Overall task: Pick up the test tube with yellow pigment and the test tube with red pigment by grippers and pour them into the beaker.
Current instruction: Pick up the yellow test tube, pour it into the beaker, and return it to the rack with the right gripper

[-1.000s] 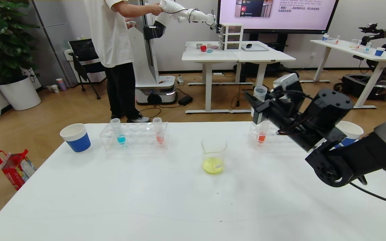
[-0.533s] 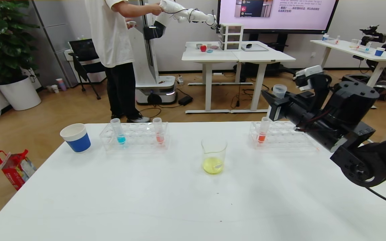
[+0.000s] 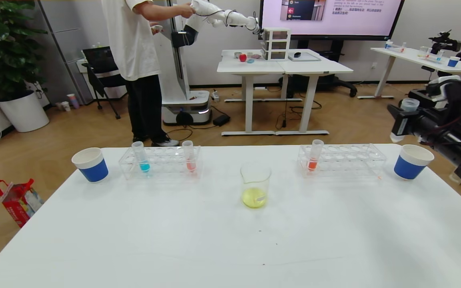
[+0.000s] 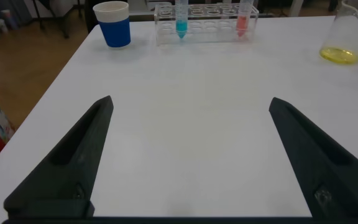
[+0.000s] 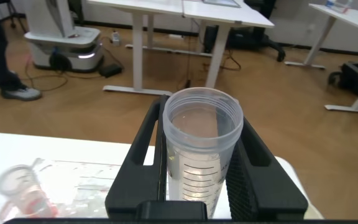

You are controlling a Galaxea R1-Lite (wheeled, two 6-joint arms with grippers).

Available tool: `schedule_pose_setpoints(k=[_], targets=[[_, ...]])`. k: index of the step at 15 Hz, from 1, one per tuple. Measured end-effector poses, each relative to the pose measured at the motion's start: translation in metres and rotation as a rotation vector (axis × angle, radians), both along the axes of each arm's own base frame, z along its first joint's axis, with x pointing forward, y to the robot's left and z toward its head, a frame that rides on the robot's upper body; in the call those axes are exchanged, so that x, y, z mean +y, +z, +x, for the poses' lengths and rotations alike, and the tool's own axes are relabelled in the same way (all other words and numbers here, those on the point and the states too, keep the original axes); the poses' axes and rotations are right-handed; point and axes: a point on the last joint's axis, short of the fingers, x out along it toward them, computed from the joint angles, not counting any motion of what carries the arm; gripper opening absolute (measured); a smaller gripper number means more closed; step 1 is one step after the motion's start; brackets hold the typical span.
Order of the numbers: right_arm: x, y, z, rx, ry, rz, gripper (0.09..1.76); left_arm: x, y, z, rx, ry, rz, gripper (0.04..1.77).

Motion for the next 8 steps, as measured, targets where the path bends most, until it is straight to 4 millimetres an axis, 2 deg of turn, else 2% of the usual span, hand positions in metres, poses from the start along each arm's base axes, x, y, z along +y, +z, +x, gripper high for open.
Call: schedule_pose_setpoints(k=[2,4,6,8], targets=[[-0.039,0.002,-0.001,-0.009,-0.051,-0.007,0.53,0.0,0.0,0.0,0.0,0.0,0.0,1.75],[-0.07,0.002,0.0,-0.021,-0.099,-0.013,0.53,0.0,0.0,0.0,0.0,0.0,0.0,1.75],[-0.094,-0.002,0.003,-0.022,-0.147,-0.015,0.53,0.0,0.0,0.0,0.0,0.0,0.0,1.75],[-0.108,-0.011,0.008,-0.007,-0.175,-0.01,0.53,0.0,0.0,0.0,0.0,0.0,0.0,1.75]])
